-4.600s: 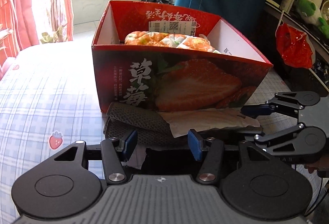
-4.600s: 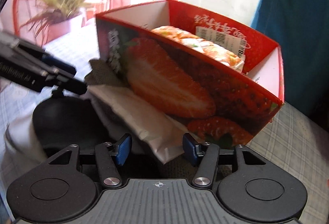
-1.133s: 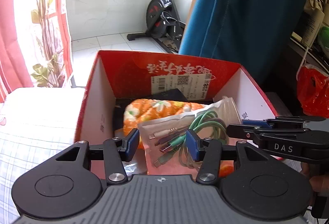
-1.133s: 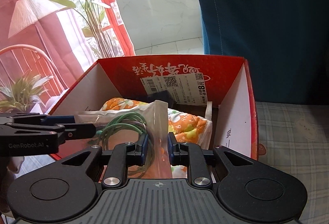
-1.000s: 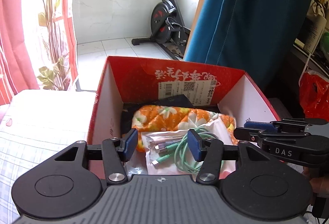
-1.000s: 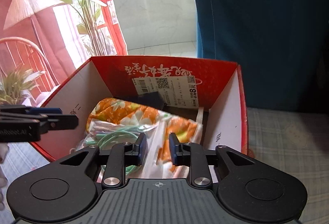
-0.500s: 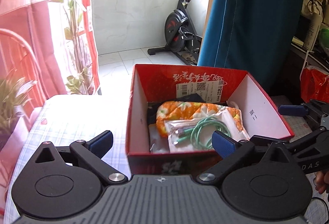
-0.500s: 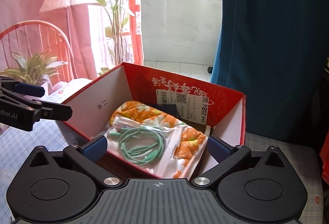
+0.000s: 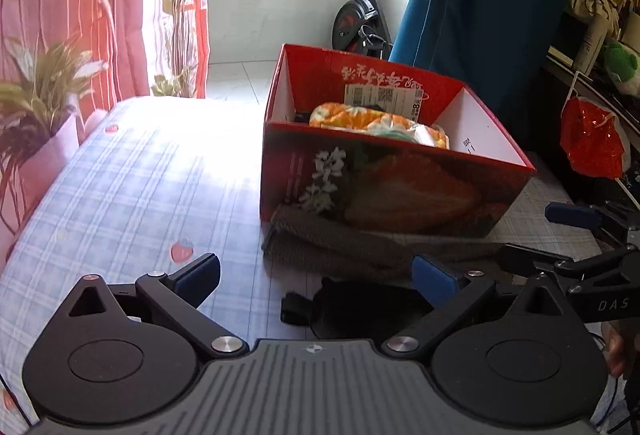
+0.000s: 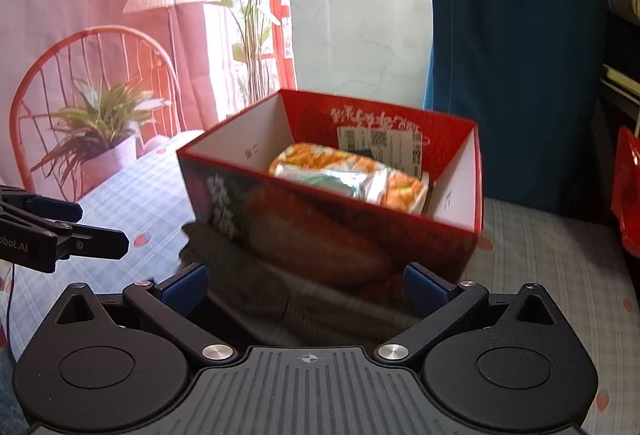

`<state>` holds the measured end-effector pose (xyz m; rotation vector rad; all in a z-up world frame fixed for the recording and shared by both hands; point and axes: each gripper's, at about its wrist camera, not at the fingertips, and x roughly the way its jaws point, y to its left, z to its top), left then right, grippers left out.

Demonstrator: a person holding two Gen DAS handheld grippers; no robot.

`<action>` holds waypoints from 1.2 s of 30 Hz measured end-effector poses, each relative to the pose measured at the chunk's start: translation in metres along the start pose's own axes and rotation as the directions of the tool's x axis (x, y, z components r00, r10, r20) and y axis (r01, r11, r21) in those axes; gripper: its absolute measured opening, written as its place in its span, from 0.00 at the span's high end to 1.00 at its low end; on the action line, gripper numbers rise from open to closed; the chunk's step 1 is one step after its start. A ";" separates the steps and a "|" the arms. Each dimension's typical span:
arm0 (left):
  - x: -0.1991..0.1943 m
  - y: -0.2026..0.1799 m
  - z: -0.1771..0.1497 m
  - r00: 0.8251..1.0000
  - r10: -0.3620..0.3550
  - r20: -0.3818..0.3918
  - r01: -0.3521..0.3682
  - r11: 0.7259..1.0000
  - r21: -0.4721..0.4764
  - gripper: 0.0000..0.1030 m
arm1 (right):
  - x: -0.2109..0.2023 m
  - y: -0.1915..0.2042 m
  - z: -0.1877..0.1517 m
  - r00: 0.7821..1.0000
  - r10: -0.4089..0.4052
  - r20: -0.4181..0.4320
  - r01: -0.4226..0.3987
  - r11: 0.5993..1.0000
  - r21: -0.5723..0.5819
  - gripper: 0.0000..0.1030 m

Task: Organize soft objects
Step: 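Move both open grippers down to the white mesh zippered pouch, then close both grippers on the zipper edge of the white pouch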

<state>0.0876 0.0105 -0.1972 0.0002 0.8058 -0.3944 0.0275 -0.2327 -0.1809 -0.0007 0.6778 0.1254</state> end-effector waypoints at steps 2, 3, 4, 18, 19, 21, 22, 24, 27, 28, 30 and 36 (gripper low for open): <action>0.001 0.005 -0.012 1.000 -0.007 -0.014 0.006 0.998 -0.063 0.00 | -0.001 0.002 -0.014 1.000 -0.013 -0.017 0.013 0.999 0.030 0.00; 0.001 0.007 -0.018 1.000 -0.006 -0.018 0.005 0.996 -0.088 0.00 | 0.000 0.002 -0.022 1.000 -0.017 -0.026 0.018 0.998 0.060 0.00; 0.002 0.007 -0.023 1.000 0.003 -0.022 -0.005 0.995 -0.101 0.00 | 0.001 0.003 -0.029 0.999 -0.023 -0.033 0.026 0.997 0.077 0.00; 0.001 0.016 -0.074 0.995 -0.017 -0.096 0.001 0.986 -0.169 0.00 | -0.023 0.008 -0.085 0.999 -0.024 -0.043 0.028 0.993 0.113 0.00; 0.000 0.017 -0.077 0.995 -0.022 -0.101 0.004 0.985 -0.173 0.00 | -0.025 0.009 -0.088 0.999 -0.014 -0.042 0.019 0.993 0.114 0.00; 0.002 0.018 -0.086 0.992 -0.035 -0.117 0.014 0.984 -0.179 0.00 | -0.027 0.009 -0.092 0.998 0.002 -0.057 0.005 0.993 0.117 0.00; 0.004 0.018 -0.089 0.991 -0.042 -0.128 0.018 0.983 -0.180 0.01 | -0.027 0.009 -0.094 0.998 0.010 -0.067 -0.002 0.993 0.120 0.00; 0.009 0.016 -0.096 0.988 -0.049 -0.150 0.022 0.984 -0.177 0.01 | -0.024 0.009 -0.098 0.995 0.020 -0.095 -0.008 0.992 0.129 0.00; 0.016 0.012 -0.105 0.985 -0.052 -0.166 0.024 0.986 -0.163 0.02 | -0.016 0.012 -0.105 0.992 0.033 -0.126 -0.015 0.989 0.147 0.01; 0.017 0.011 -0.107 0.985 -0.044 -0.166 0.019 0.989 -0.150 0.03 | -0.014 0.013 -0.107 0.991 0.035 -0.132 -0.015 0.989 0.147 0.02; 0.017 0.010 -0.108 0.987 -0.026 -0.156 0.006 0.992 -0.126 0.08 | -0.011 0.015 -0.110 0.990 0.040 -0.136 -0.021 0.990 0.137 0.05; 0.018 0.010 -0.108 0.991 -0.030 -0.128 0.016 0.994 -0.112 0.11 | -0.009 0.023 -0.114 0.990 0.063 -0.127 -0.053 0.995 0.082 0.15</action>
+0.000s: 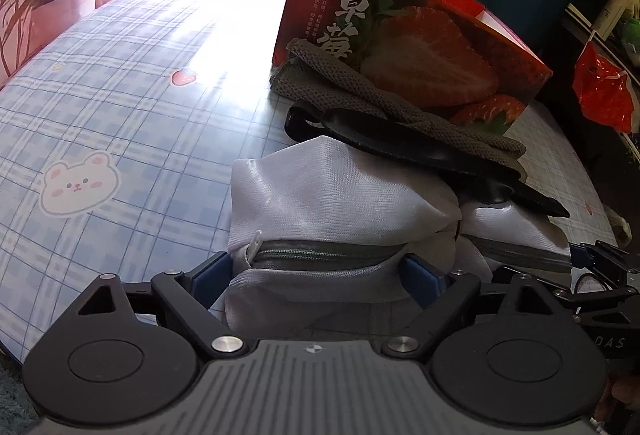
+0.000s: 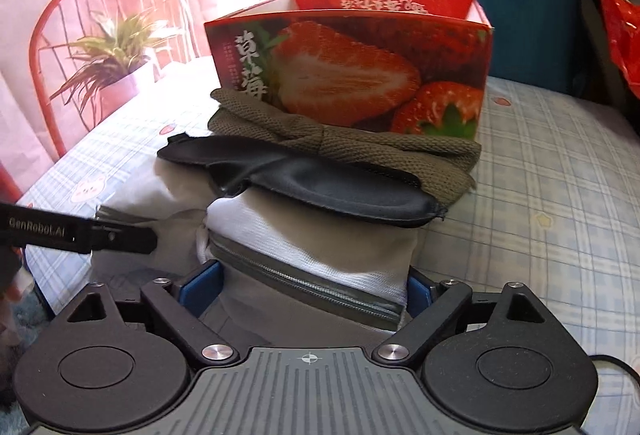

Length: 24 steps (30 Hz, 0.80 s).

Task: Organize soft objects
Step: 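Close both grippers on the zipper edge of the white pouch, then lift the white mesh pouch with both grippers over the box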

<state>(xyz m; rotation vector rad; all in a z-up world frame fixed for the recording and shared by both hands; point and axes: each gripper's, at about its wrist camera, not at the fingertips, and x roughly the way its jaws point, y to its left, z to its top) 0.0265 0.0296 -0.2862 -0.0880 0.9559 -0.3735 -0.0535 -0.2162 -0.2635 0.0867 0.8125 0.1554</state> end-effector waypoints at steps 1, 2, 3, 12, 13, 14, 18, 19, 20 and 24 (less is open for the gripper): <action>0.000 -0.001 0.000 1.000 -0.004 0.003 0.004 1.000 0.007 0.13 | 0.000 0.000 0.000 1.000 0.005 -0.001 -0.005 1.000 0.003 0.17; 0.000 -0.002 -0.001 1.000 -0.012 0.007 0.012 1.000 0.016 0.16 | 0.001 -0.001 0.000 1.000 0.010 0.000 -0.010 1.000 0.008 0.19; 0.001 -0.003 -0.001 1.000 -0.022 0.009 0.022 0.999 0.024 0.20 | 0.001 -0.002 0.001 1.000 0.015 0.002 -0.015 1.000 0.013 0.20; 0.011 -0.010 0.003 0.999 -0.051 0.017 0.049 0.997 0.059 0.41 | 0.006 0.000 0.007 0.999 0.040 0.014 -0.040 0.999 -0.019 0.37; 0.013 -0.011 0.004 0.999 -0.050 0.015 0.049 0.997 0.059 0.39 | 0.006 -0.001 0.008 0.999 0.040 0.016 -0.040 0.999 -0.019 0.37; 0.014 -0.011 0.004 0.999 -0.050 0.012 0.049 0.997 0.061 0.38 | 0.007 -0.001 0.009 0.999 0.040 0.017 -0.040 0.999 -0.019 0.37; 0.016 -0.010 0.008 0.999 -0.037 0.018 0.036 0.997 0.065 0.28 | 0.009 -0.005 0.011 0.999 0.045 0.013 -0.045 0.999 -0.015 0.37; 0.018 -0.009 0.009 0.999 -0.039 0.020 0.037 0.998 0.060 0.26 | 0.009 -0.005 0.012 0.999 0.045 0.012 -0.045 0.999 -0.017 0.37; 0.019 -0.007 0.011 0.999 -0.045 0.020 0.044 0.998 0.049 0.26 | 0.010 -0.004 0.012 0.999 0.044 0.012 -0.044 0.999 -0.018 0.37; 0.022 0.000 0.017 0.995 -0.100 0.025 0.100 0.995 -0.020 0.23 | 0.012 -0.004 0.013 0.999 0.048 0.012 -0.048 0.999 -0.018 0.37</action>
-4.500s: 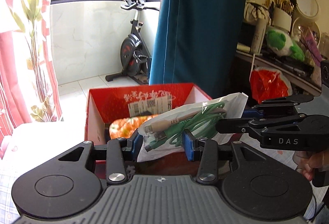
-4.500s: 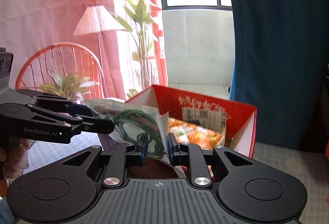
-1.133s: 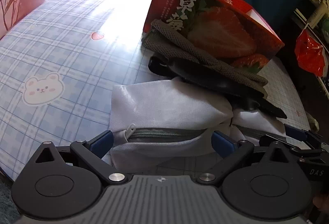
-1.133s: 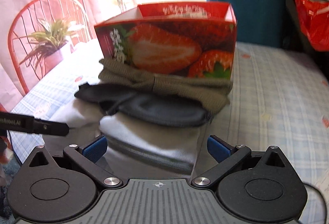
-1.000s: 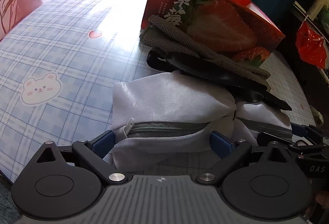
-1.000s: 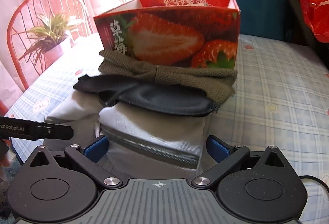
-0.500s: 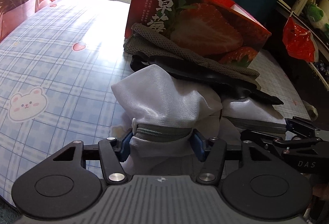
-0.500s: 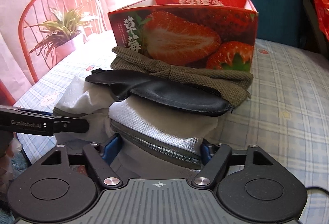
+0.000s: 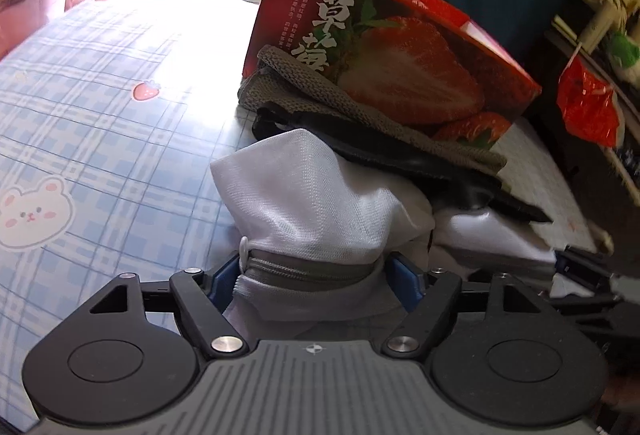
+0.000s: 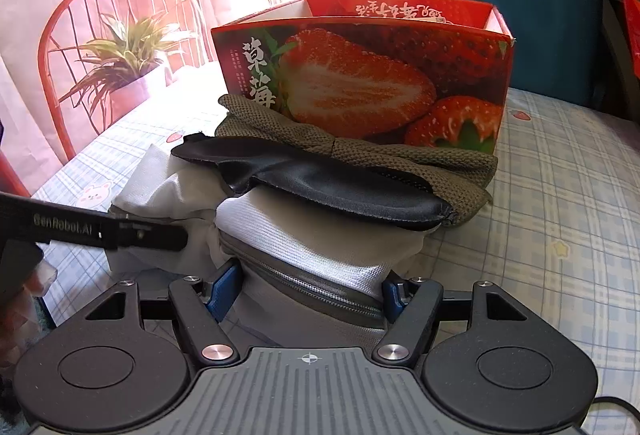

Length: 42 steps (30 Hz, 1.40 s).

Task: Organize soft objects
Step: 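Lift the white mesh pouch with both grippers over the box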

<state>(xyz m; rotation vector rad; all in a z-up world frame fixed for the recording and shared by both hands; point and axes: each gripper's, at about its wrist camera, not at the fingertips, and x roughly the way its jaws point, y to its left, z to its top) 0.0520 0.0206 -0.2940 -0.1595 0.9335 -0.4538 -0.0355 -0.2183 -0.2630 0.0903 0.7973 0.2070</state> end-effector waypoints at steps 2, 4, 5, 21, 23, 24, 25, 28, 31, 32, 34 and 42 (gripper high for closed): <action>0.004 -0.001 0.002 1.000 -0.019 0.008 0.019 1.000 0.005 0.23 | 0.001 0.000 0.000 1.000 0.003 -0.001 -0.003 1.000 0.001 0.37; 0.009 -0.005 0.002 1.000 -0.025 0.008 0.025 0.999 0.021 0.23 | 0.001 0.000 0.000 1.000 0.006 -0.004 -0.006 1.000 0.001 0.38; 0.010 -0.006 0.001 1.000 -0.027 0.012 0.027 0.999 0.029 0.24 | 0.002 0.000 0.001 1.000 0.006 -0.005 -0.006 1.000 -0.001 0.38; -0.003 -0.011 -0.011 0.998 -0.056 -0.008 0.056 0.995 0.083 0.67 | 0.005 0.007 0.005 0.999 0.048 -0.026 -0.048 0.999 -0.001 0.46; -0.005 -0.008 -0.014 0.999 -0.046 -0.014 0.047 0.996 0.080 0.67 | 0.006 0.010 0.004 0.998 0.059 -0.029 -0.059 0.998 -0.005 0.47; -0.006 -0.006 -0.015 0.999 -0.042 -0.016 0.043 0.996 0.074 0.67 | 0.006 0.012 0.004 0.998 0.063 -0.031 -0.063 0.998 -0.009 0.47; -0.007 -0.005 -0.015 0.999 -0.041 -0.015 0.042 0.997 0.068 0.67 | 0.007 0.013 0.004 0.997 0.068 -0.032 -0.068 0.998 -0.011 0.47; -0.011 -0.004 -0.014 0.999 -0.032 -0.006 0.032 0.997 0.072 0.69 | 0.006 0.017 0.005 0.996 0.078 -0.033 -0.078 0.997 -0.019 0.50; -0.017 -0.007 -0.012 0.999 -0.041 0.015 0.040 0.996 0.081 0.73 | 0.000 0.018 0.007 0.996 0.083 -0.016 -0.084 0.996 -0.023 0.54; -0.019 -0.009 -0.012 0.999 -0.043 0.019 0.041 0.995 0.086 0.74 | -0.002 0.018 0.007 0.996 0.085 -0.008 -0.085 0.996 -0.024 0.56; -0.023 -0.012 -0.013 0.998 -0.048 0.029 0.045 0.994 0.099 0.74 | -0.007 0.017 0.008 0.996 0.090 0.008 -0.090 0.996 -0.023 0.59; -0.041 -0.017 -0.013 0.995 -0.051 0.084 0.041 0.992 0.117 0.74 | -0.022 0.016 0.014 0.991 0.120 0.059 -0.119 0.993 -0.015 0.61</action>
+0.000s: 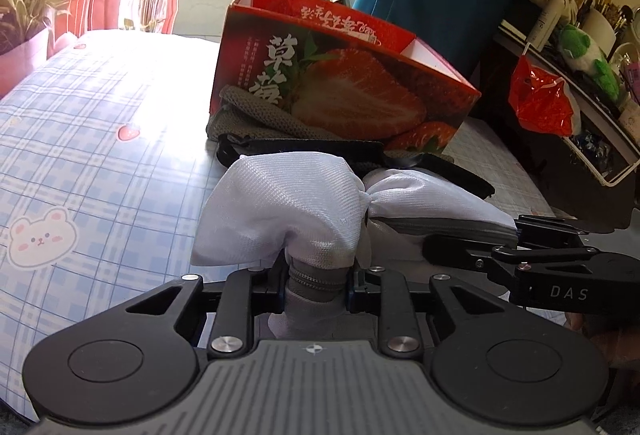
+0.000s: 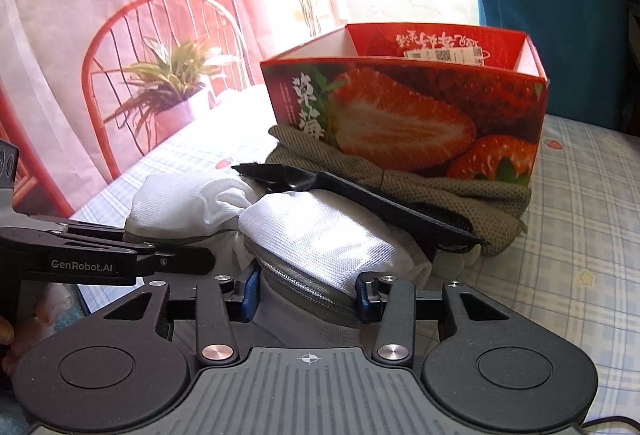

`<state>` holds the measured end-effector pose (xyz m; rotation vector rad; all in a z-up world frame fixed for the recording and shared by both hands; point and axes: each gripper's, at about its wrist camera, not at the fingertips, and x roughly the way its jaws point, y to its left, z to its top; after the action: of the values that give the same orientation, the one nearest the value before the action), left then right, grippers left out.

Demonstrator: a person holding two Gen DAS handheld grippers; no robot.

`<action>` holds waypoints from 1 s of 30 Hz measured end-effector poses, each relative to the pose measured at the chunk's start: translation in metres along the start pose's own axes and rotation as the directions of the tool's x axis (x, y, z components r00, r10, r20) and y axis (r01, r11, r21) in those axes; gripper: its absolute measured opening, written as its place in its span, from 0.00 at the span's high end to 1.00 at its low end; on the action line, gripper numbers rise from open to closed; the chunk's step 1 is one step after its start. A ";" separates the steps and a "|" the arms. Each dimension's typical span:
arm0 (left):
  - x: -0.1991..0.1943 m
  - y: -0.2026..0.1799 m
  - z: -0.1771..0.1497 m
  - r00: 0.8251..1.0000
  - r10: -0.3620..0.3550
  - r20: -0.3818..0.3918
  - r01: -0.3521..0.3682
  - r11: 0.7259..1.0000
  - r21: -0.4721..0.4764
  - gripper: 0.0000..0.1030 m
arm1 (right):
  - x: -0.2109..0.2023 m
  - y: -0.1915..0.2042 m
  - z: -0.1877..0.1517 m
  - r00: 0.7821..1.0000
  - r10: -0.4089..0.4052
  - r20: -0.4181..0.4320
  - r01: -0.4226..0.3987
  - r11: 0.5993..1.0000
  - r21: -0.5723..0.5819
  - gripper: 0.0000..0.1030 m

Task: Organize soft objects
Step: 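Lift the white mesh pouch with both grippers over the box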

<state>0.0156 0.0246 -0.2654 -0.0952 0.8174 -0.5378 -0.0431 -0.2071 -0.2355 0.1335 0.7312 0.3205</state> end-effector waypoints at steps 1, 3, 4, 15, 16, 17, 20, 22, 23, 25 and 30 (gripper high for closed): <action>-0.002 0.000 0.001 1.000 0.001 0.006 -0.001 1.000 0.001 0.74 | -0.001 0.000 0.001 1.000 0.004 0.004 -0.004 1.000 0.000 0.61; -0.007 -0.001 0.002 1.000 0.001 0.021 -0.001 1.000 0.003 0.74 | -0.004 0.002 0.004 1.000 0.011 0.015 -0.011 1.000 -0.003 0.61; -0.010 -0.001 0.003 1.000 0.001 0.025 -0.002 1.000 0.003 0.74 | -0.005 0.003 0.006 1.000 0.014 0.019 -0.014 1.000 -0.003 0.61; -0.043 -0.008 0.043 0.993 -0.001 0.118 -0.005 0.999 0.046 0.74 | -0.030 0.014 0.043 0.992 0.043 0.120 -0.038 0.998 -0.047 0.61; -0.046 -0.009 0.050 0.991 -0.002 0.131 -0.004 0.999 0.051 0.74 | -0.034 0.014 0.050 0.990 0.048 0.135 -0.041 0.998 -0.055 0.61; -0.052 -0.012 0.058 0.989 -0.006 0.146 -0.003 0.998 0.060 0.74 | -0.037 0.014 0.057 0.987 0.051 0.152 -0.042 0.997 -0.063 0.61; -0.058 -0.019 0.081 0.984 -0.008 0.179 -0.008 0.996 0.093 0.74 | -0.046 0.012 0.079 0.979 0.054 0.195 -0.038 0.996 -0.086 0.61; -0.059 -0.023 0.095 0.981 -0.010 0.193 -0.011 0.994 0.112 0.74 | -0.049 0.009 0.093 0.975 0.052 0.214 -0.031 0.994 -0.100 0.61; -0.058 -0.027 0.104 0.980 -0.010 0.199 -0.014 0.992 0.122 0.74 | -0.050 0.006 0.101 0.973 0.051 0.225 -0.028 0.994 -0.106 0.61; -0.055 -0.031 0.118 0.977 -0.010 0.211 -0.021 0.990 0.142 0.74 | -0.050 0.000 0.116 0.969 0.047 0.241 -0.021 0.994 -0.108 0.61; -0.037 -0.039 0.160 0.975 -0.019 0.221 -0.018 0.986 0.165 0.74 | -0.044 -0.021 0.149 0.962 0.023 0.273 0.005 0.995 -0.102 0.61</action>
<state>0.0929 -0.0106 -0.1200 -0.0010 0.5522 -0.5825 0.0310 -0.2428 -0.1025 0.0823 0.4392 0.3392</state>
